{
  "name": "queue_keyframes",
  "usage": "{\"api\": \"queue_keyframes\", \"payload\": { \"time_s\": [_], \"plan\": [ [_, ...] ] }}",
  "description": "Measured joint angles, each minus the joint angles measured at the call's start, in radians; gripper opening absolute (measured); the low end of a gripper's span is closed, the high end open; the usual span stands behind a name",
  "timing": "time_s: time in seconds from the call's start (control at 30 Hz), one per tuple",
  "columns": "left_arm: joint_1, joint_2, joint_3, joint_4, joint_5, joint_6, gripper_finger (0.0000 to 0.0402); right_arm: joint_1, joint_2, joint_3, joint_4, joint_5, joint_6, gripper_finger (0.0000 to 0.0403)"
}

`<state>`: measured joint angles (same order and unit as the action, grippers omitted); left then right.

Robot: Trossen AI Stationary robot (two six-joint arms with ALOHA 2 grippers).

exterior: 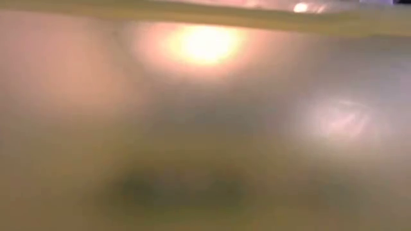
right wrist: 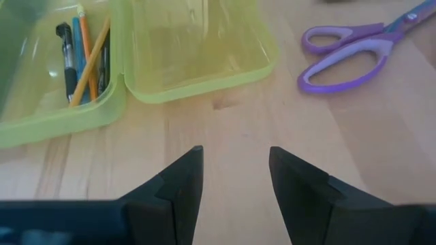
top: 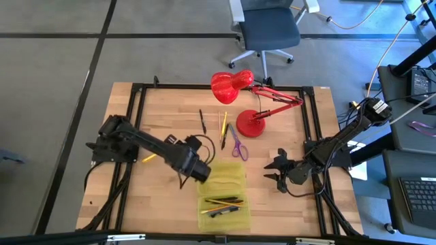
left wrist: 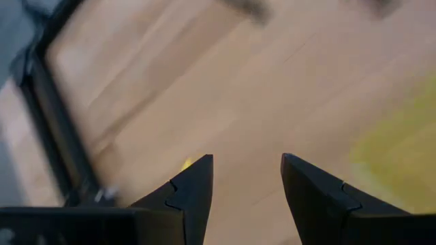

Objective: Pick & place school supplies into a supply box
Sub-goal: Put the yellow pen into the yellow supply box

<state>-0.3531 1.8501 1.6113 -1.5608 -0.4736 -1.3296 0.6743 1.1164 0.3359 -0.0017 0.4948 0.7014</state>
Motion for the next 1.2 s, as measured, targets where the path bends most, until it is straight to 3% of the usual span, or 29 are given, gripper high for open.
{"api": "queue_keyframes", "payload": {
  "time_s": [0.17,0.4,0.57,0.8,1.2],
  "plan": [
    [0.059,-0.07,-0.235,0.079,0.126,-0.003,0.0161,0.0,0.0,0.0,-0.024,-0.025,-0.001,0.0172],
    [0.117,-0.292,-0.609,0.423,0.248,0.074,0.0166,0.0,0.0,0.0,-0.048,-0.052,-0.002,0.0172],
    [0.132,-0.393,-0.775,0.465,0.336,0.084,0.0164,-0.005,0.0,0.0,-0.048,-0.047,0.0,0.0172],
    [0.132,-0.417,-0.836,0.467,0.379,0.042,0.0163,-0.038,0.0,0.0,-0.048,-0.046,-0.003,0.0172],
    [0.134,-0.415,-0.847,0.473,0.363,0.022,0.0161,-0.085,0.0,0.0,-0.048,-0.083,-0.01,0.0172]
  ]
}}
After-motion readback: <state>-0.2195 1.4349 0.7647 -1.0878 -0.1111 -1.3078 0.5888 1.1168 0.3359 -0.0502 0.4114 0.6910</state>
